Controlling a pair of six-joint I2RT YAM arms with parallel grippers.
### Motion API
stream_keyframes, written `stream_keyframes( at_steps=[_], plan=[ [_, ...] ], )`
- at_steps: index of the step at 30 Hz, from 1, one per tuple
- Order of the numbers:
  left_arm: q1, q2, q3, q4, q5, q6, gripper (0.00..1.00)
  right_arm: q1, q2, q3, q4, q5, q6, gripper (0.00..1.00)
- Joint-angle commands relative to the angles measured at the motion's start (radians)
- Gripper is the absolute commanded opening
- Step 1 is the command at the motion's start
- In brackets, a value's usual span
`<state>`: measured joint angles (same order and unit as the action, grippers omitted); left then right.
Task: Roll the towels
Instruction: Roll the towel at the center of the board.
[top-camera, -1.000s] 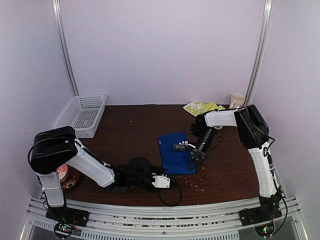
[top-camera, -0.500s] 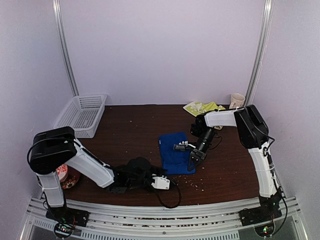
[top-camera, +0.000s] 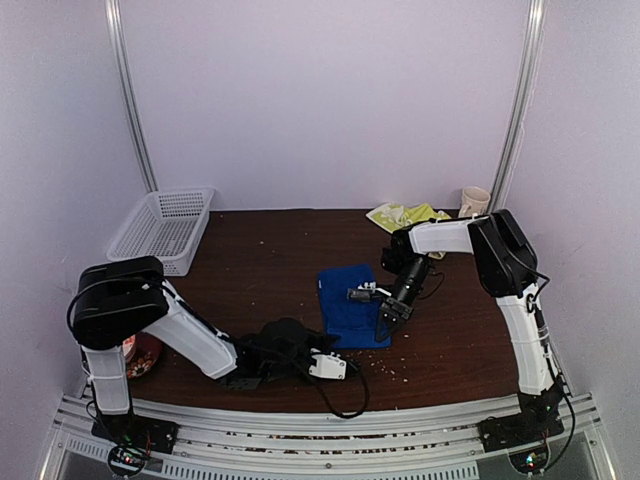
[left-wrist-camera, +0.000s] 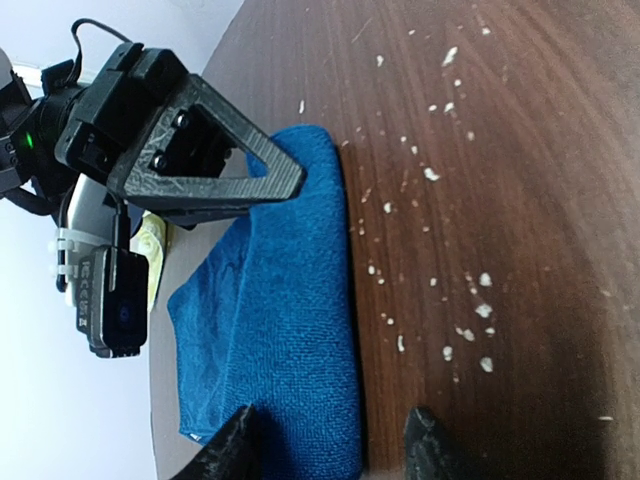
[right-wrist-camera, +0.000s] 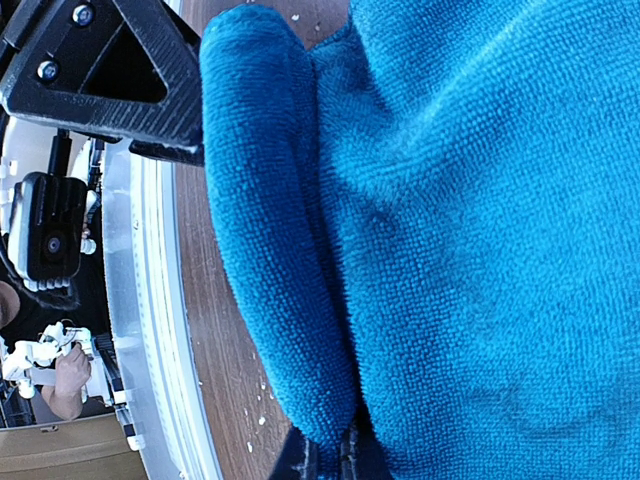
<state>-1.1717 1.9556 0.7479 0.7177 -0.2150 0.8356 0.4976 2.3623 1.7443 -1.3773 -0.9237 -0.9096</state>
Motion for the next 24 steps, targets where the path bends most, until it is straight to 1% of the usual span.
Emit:
stream_keyframes(
  at_steps=[1, 5, 9, 11, 15, 17, 20, 21, 24],
  plan=[
    [0.009, 0.049, 0.021, 0.028, -0.058, -0.005, 0.51, -0.004, 0.035, 0.011, 0.021, 0.043, 0.001, 0.00],
    [0.021, 0.068, 0.027, 0.027, -0.090, -0.016, 0.49, -0.002, 0.036, 0.009, 0.022, 0.043, 0.000, 0.00],
    [0.024, 0.084, 0.031, 0.004, -0.102, -0.020, 0.45, -0.002, 0.036, 0.011, 0.021, 0.042, 0.001, 0.00],
    [0.024, 0.092, 0.031, -0.006, -0.103, -0.027, 0.41, -0.002, 0.036, 0.012, 0.021, 0.041, 0.003, 0.00],
    [0.026, 0.098, 0.031, -0.008, -0.109, -0.040, 0.28, -0.002, 0.034, 0.015, 0.021, 0.039, 0.005, 0.01],
    [0.026, 0.107, 0.046, -0.040, -0.108, -0.040, 0.16, -0.002, 0.034, 0.017, 0.021, 0.039, 0.008, 0.01],
    [0.025, 0.129, 0.062, -0.064, -0.113, -0.043, 0.02, -0.001, 0.030, 0.020, 0.021, 0.038, 0.009, 0.03],
    [0.027, 0.131, 0.061, -0.064, -0.116, -0.046, 0.00, 0.001, 0.029, 0.022, 0.021, 0.041, 0.010, 0.04],
    [0.027, 0.133, 0.058, -0.064, -0.115, -0.059, 0.00, 0.002, 0.027, 0.028, 0.021, 0.040, 0.013, 0.06]
  ],
)
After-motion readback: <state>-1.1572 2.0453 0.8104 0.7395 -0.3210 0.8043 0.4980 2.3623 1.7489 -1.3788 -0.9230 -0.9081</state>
